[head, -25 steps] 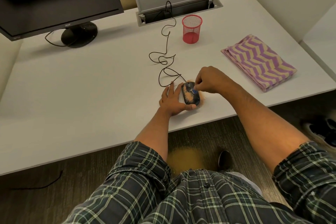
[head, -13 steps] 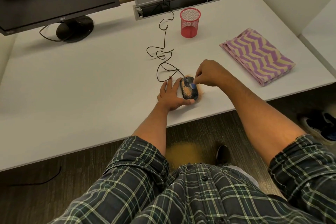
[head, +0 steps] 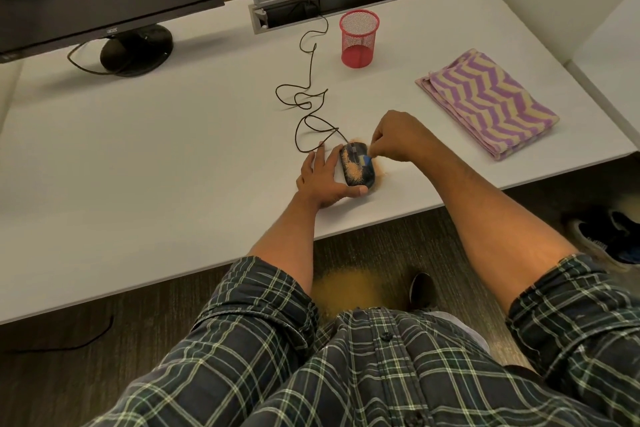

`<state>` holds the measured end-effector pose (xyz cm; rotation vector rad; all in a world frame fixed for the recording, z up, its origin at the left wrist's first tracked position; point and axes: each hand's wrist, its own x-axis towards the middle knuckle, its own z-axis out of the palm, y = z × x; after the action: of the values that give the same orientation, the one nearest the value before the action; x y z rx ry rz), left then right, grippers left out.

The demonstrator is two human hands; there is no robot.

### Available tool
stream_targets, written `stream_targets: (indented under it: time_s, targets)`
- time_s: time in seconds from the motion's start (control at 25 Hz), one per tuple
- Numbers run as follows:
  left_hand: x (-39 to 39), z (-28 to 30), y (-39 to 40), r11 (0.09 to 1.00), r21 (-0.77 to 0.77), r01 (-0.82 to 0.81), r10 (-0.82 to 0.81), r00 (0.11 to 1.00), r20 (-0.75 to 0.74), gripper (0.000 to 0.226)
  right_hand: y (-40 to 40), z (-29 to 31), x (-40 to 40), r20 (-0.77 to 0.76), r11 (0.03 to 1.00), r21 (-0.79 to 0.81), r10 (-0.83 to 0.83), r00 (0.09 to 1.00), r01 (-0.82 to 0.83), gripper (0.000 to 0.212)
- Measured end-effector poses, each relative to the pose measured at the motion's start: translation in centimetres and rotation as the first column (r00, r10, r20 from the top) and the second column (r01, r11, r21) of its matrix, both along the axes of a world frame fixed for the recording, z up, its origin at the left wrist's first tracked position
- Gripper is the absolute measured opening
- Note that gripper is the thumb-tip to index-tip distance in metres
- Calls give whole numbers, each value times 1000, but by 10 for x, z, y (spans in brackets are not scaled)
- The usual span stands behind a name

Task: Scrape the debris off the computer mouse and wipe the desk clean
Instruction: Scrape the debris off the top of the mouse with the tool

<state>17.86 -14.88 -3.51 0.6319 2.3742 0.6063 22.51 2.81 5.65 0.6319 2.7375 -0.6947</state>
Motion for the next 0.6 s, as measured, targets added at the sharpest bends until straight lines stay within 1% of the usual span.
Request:
stream_targets:
  time_s: [0.04, 0.08, 0.2, 0.28, 0.4, 0.44, 0.52, 0.56, 0.6]
  targets:
    - [0, 0, 0, 1000, -3, 1, -1, 1000, -1, 119, 0, 1, -1, 18, 1000, -14, 13, 1000, -13, 20]
    - [-1, 0, 0, 1000, -7, 2, -2, 1000, -1, 119, 2, 3, -2, -5, 1000, -30, 4, 1000, -4, 19]
    - [-2, 2, 0, 1000, -10, 5, -5, 1000, 3, 119, 4, 3, -4, -148, 998, -33, -63, 987, 59, 17]
    - [-1, 2, 0, 1000, -14, 6, -6, 1000, 3, 119, 1, -1, -3, -127, 999, -6, -35, 991, 34, 16]
    - [0, 1, 0, 1000, -22, 5, -5, 1000, -1, 119, -3, -4, -3, -31, 1000, 4, 20, 999, -20, 17]
    - [-1, 1, 0, 1000, -25, 5, -5, 1000, -2, 119, -3, -2, -4, -38, 1000, 7, 19, 999, -19, 16]
    - [-1, 2, 0, 1000, -24, 5, -5, 1000, 4, 119, -3, 0, -7, -100, 1000, 19, -2, 995, 4, 15]
    - [-1, 2, 1, 1000, -23, 6, -6, 1000, 4, 119, -4, 0, -8, -109, 999, 33, 0, 994, 4, 15]
    - [-1, 2, 1, 1000, -25, 8, -8, 1000, 2, 119, -5, 0, -9, -83, 999, 50, 21, 996, -16, 16]
